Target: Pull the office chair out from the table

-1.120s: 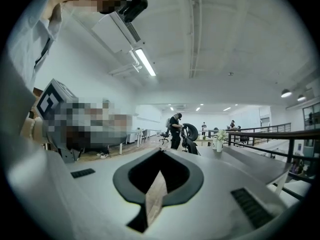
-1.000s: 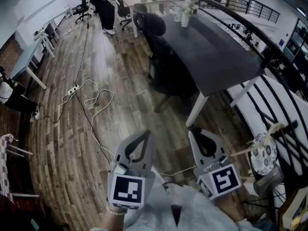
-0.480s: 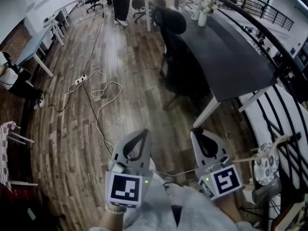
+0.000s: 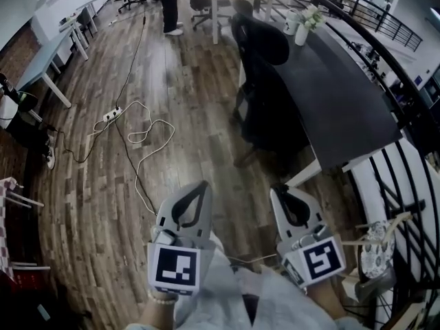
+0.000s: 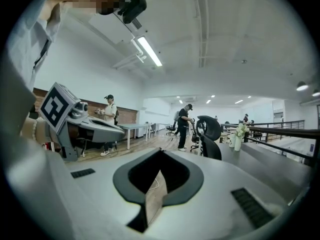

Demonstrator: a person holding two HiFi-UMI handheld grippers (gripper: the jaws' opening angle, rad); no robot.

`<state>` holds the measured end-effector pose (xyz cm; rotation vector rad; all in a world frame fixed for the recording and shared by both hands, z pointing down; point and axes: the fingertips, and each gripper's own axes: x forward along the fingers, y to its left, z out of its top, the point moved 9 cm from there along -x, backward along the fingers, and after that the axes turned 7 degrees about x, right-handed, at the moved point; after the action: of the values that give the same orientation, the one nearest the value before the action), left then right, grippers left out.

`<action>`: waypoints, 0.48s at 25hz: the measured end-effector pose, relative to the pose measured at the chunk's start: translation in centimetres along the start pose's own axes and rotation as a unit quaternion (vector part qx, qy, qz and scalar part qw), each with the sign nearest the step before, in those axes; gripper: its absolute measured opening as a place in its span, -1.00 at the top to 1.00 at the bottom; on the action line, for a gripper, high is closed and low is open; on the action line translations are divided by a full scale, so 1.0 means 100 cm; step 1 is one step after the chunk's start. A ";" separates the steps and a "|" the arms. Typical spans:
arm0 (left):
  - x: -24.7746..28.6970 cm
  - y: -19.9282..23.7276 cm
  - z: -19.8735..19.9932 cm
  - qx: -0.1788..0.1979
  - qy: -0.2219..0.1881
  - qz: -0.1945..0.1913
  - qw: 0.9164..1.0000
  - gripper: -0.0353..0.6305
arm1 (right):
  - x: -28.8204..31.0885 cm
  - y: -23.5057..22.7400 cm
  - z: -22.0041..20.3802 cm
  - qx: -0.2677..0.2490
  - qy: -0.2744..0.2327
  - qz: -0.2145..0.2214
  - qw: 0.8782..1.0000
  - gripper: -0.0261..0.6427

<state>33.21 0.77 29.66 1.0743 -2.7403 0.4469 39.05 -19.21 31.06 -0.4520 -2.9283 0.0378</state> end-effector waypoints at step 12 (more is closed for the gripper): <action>0.059 0.115 0.003 0.009 -0.006 -0.005 1.000 0.87 | 0.122 0.009 0.033 -0.006 0.005 0.004 1.000 0.91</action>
<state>21.05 4.90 28.44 1.0996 -2.7453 0.4645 27.30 -14.71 29.84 -0.4660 -2.9190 0.0185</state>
